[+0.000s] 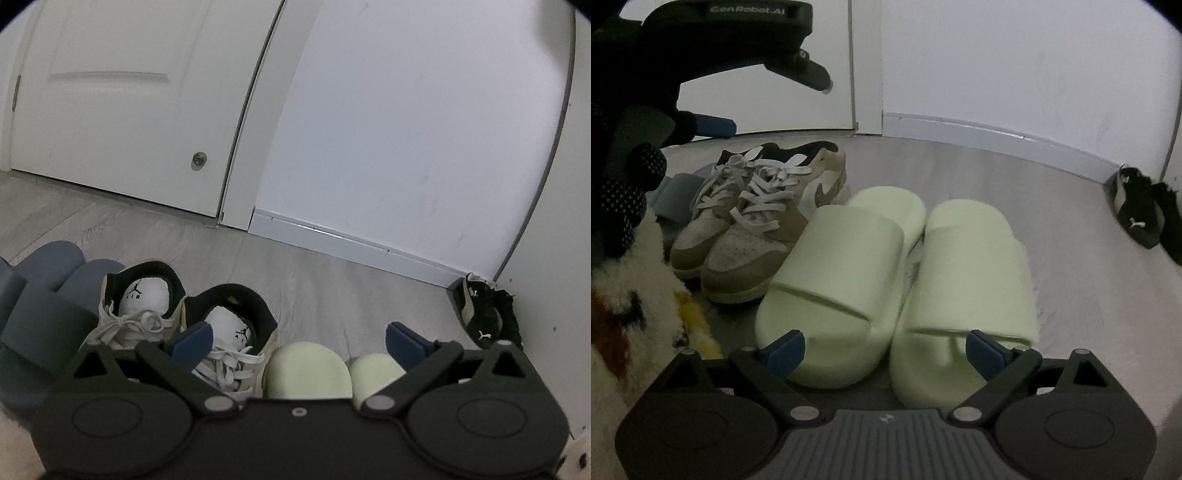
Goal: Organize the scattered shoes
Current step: 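Grasp the pale green slides by their straps with the right tool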
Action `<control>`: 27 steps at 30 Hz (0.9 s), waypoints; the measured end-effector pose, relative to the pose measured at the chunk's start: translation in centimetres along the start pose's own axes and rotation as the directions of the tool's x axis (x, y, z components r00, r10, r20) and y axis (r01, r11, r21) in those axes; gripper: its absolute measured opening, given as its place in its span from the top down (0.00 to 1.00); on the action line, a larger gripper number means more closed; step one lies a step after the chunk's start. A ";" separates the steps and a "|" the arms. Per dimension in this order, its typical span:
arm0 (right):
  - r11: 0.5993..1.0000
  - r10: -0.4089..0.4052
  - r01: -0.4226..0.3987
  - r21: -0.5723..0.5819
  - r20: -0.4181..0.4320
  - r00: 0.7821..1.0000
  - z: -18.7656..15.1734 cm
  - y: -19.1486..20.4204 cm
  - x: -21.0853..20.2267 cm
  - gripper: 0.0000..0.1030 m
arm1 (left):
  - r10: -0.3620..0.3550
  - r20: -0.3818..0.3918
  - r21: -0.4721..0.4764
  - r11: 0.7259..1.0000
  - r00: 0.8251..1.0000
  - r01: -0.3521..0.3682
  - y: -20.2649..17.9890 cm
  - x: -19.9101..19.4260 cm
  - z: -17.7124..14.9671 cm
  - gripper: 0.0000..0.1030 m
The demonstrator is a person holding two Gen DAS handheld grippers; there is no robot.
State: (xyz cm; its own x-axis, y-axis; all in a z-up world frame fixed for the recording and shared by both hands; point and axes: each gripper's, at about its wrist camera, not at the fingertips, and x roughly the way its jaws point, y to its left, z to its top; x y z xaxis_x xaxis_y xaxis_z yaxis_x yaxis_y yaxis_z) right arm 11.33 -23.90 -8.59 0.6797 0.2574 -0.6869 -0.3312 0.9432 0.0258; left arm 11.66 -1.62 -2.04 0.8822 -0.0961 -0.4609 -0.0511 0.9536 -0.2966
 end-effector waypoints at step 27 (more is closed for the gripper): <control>0.998 -0.031 0.031 0.046 0.003 1.000 -1.5 1.3 2.8 0.18 | 0.014 -0.004 0.021 1.000 1.000 -0.014 -0.3 0.9 -0.5 0.02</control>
State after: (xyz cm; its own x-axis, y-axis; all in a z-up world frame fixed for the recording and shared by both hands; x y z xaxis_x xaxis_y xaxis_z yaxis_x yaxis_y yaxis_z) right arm 11.85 -22.28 -11.55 0.6916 0.2284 -0.6852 -0.2798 0.9593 0.0374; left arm 12.24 -2.11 -2.78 0.8798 -0.0838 -0.4679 -0.0536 0.9605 -0.2729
